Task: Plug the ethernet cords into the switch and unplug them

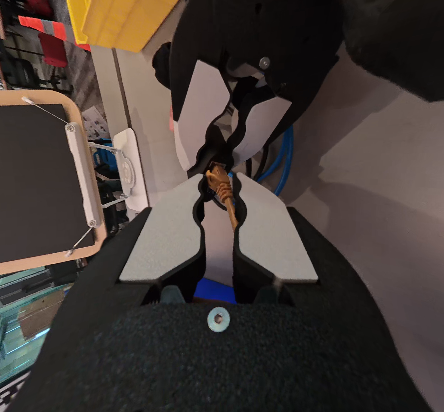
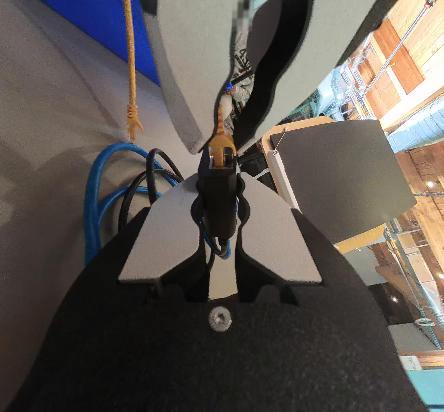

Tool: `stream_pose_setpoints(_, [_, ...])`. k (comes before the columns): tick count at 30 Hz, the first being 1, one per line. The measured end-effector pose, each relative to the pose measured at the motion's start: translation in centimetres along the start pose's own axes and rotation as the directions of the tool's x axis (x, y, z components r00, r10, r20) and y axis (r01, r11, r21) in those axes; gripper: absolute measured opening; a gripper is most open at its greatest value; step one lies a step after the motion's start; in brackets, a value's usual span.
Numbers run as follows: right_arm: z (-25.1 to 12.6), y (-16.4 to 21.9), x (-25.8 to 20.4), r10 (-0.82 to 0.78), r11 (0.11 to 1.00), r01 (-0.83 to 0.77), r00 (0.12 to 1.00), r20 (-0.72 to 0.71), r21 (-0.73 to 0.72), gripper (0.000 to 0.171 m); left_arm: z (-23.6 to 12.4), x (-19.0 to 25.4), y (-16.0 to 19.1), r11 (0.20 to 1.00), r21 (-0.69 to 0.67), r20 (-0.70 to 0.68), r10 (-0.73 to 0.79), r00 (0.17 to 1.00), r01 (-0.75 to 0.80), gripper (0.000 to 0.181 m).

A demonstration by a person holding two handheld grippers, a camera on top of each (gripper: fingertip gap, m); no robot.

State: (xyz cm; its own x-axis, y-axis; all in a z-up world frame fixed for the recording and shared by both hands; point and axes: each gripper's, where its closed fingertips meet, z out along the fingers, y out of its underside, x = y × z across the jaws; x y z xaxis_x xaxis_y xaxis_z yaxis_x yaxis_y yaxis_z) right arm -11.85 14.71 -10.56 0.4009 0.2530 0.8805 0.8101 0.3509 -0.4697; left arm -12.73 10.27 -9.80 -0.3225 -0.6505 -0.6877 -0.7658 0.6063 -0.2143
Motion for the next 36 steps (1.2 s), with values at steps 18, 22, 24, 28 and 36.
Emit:
stream_pose_setpoints(18, [0.0, 0.5, -0.5, -0.001, 0.999, 0.002, 1.000, 0.026, -0.046, 0.025, 0.5, 0.6, 0.2, 0.992, -0.002, -0.037, 0.129, 0.991, -0.129, 0.013])
stream_pose_setpoints(22, [0.1, 0.8, -0.8, 0.002, 0.998, 0.000, 0.999, 0.040, -0.057, 0.025, 0.8, 0.7, 0.4, 0.993, -0.024, -0.081, 0.110, 0.991, -0.113, 0.013])
stream_pose_setpoints(24, [0.1, 0.9, -0.9, 0.000, 0.998, 0.003, 0.999, 0.039, -0.060, 0.025, 1.0, 0.8, 0.5, 0.996, -0.010, -0.088, 0.088, 0.992, -0.089, 0.013])
stream_pose_setpoints(28, [0.4, 0.7, -0.5, -0.005, 0.998, 0.005, 1.000, -0.001, -0.059, 0.025, 0.7, 0.1, 0.6, 0.997, 0.005, -0.110, -0.080, 0.991, 0.081, 0.014])
stream_pose_setpoints(36, [0.5, 0.8, 0.2, -0.025, 0.997, 0.022, 0.999, -0.044, -0.074, 0.025, 0.4, -0.3, 0.2, 0.779, 0.012, -0.241, -0.606, 0.758, 0.626, 0.017])
